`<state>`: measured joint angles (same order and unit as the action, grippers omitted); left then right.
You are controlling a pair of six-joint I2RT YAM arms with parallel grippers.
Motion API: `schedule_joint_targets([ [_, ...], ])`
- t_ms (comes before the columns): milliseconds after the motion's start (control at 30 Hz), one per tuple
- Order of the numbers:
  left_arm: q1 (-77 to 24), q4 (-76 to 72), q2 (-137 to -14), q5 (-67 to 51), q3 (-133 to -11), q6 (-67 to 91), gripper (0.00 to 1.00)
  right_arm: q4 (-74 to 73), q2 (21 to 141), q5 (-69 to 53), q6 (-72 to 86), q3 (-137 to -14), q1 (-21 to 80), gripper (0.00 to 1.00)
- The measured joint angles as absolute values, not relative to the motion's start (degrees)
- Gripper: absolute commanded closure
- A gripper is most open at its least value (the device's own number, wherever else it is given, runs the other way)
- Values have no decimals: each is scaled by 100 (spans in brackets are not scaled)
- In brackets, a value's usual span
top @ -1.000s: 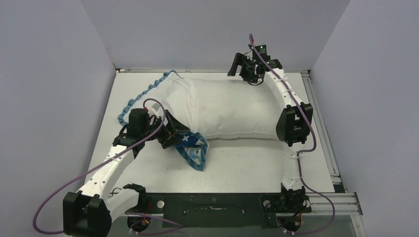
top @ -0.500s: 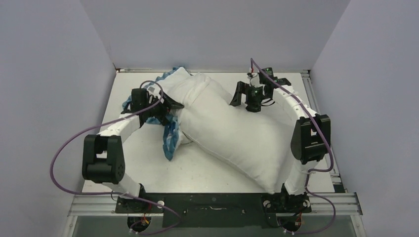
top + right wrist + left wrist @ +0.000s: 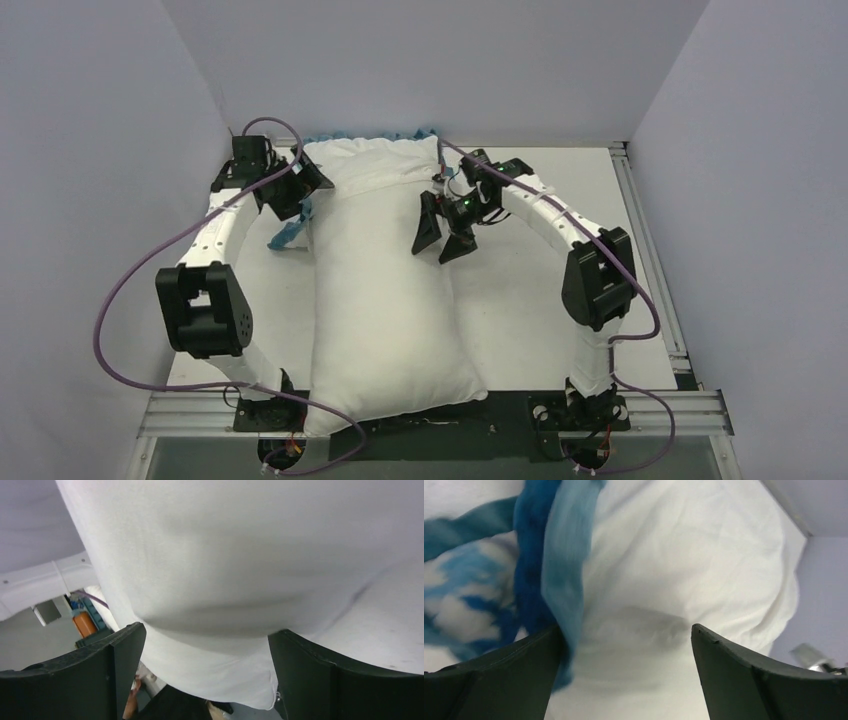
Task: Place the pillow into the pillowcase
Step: Stuff the pillow into the pillowcase.
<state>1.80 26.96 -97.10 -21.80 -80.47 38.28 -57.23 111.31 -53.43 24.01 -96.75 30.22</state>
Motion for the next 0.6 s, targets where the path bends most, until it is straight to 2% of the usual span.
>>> schedule_joint_targets([
  [267,106,4729,-8355,-624,-8051,3111,5,-5559,11131,-4644,2132,-9972,1800,10],
  [400,-676,5074,-7765,-99,-8082,3079,5,-5404,11303,-4552,2137,-9863,2069,9],
  [433,-967,5159,-7741,-38,-8141,3083,2,-5358,11393,-4580,2145,-9865,2185,8],
  [600,-2386,5498,-8114,250,-8676,3181,4,-4923,12025,-5192,2283,-9935,3024,7],
])
